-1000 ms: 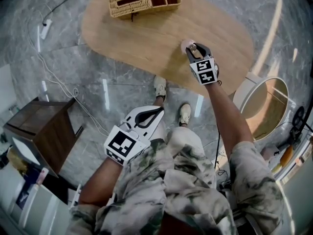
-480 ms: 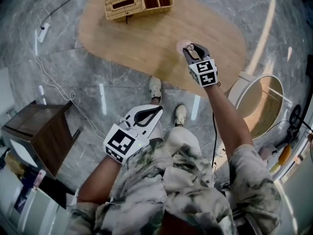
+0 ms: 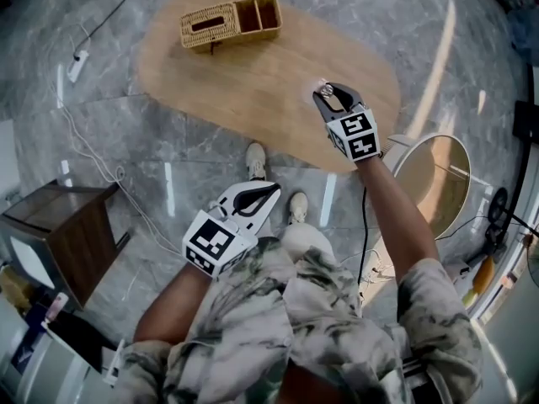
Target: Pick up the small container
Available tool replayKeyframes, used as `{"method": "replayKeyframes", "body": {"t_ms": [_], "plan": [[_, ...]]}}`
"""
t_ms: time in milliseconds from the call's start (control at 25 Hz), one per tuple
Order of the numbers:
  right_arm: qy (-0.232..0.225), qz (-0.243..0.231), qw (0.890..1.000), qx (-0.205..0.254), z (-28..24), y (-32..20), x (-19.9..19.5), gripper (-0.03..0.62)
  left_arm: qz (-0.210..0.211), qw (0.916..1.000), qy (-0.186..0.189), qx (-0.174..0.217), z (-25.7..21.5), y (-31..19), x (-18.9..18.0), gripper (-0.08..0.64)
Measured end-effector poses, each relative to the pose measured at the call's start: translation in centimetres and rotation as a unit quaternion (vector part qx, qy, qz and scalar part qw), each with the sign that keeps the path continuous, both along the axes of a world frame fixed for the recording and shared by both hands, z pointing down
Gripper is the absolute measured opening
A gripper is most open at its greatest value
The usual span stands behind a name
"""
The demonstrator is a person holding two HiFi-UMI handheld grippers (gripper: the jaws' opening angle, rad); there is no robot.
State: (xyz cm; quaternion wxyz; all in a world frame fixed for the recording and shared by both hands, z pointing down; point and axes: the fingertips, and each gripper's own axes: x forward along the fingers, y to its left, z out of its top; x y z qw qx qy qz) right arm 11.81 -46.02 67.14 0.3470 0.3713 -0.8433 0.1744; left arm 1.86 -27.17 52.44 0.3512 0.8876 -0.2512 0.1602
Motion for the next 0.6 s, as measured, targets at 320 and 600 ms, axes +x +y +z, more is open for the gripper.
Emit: {"method": "replayKeyframes", "body": {"t_ms": [320, 600], "plan": [[-0.018, -0.025, 0.999, 0.012, -8.9, 1.7, 1.0, 0.158, -0.013, 0.9997, 0.001, 0.020, -3.5, 2.3, 1.7, 0.021], [-0.023, -0.054, 0.998, 0.029, -16.9, 4.4, 1.4, 0.158, -0.025, 0.9988, 0.009, 0.041, -7.0, 4.6, 3.3, 0.021]]}}
